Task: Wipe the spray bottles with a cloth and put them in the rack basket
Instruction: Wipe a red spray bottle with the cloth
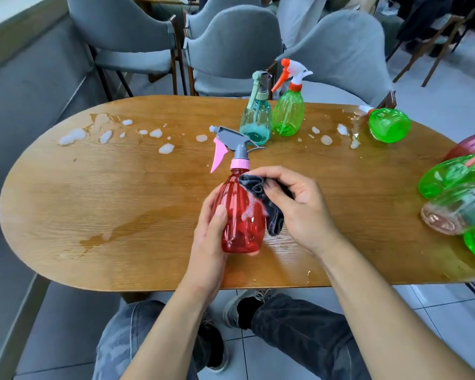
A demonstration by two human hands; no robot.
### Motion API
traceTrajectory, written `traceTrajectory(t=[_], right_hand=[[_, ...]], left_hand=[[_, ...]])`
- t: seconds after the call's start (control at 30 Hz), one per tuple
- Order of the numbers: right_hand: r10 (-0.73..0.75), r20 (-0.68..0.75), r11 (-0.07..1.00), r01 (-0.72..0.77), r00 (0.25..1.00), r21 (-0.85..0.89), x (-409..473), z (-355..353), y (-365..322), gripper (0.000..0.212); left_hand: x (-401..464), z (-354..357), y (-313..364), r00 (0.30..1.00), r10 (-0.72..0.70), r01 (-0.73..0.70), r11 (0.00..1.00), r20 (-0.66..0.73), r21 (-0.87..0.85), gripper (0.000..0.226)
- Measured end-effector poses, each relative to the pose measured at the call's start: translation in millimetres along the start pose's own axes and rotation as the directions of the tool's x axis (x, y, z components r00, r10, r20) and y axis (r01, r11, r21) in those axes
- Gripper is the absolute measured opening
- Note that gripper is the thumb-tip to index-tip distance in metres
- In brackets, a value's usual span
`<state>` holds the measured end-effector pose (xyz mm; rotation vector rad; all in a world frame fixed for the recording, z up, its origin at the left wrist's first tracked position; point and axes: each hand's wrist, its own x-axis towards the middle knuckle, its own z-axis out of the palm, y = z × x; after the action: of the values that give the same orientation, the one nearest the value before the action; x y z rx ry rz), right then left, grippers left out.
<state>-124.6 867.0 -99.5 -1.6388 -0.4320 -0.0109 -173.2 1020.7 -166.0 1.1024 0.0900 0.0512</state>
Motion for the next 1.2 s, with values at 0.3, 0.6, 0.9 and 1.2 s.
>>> traceTrajectory(t=[0.3,0.6,0.9,1.2], right_hand=[[-0.007,0.055,0.995,0.012,0.998,-0.094,-17.8,-3.2,3.1,0.033],[-0.027,0.161,0.974,0.062,0.987,-0.218,-36.7,-10.2,5.9,0.035],[0.087,0.336,0.883,0.084,0.938,-0.462,-63.6,-11.2,7.6,0.035],[0.227,0.112,0.858,-0.144,0.967,-0.493,-42.7,-27.8,-10.0,0.028]], left_hand=[[0.7,-1.2,-0.7,1.0,0.029,-0.029,0.999,0.009,-0.029,0.054],[3.0,-1.0,-4.1,0.999,0.041,-0.04,0.999,-0.033,0.026,0.054],[5.4,-2.6,-6.7,0.996,0.034,-0.029,0.997,-0.078,0.069,0.06],[3.4,-1.2,-4.4,1.0,0.014,-0.013,0.998,-0.021,0.056,0.052]])
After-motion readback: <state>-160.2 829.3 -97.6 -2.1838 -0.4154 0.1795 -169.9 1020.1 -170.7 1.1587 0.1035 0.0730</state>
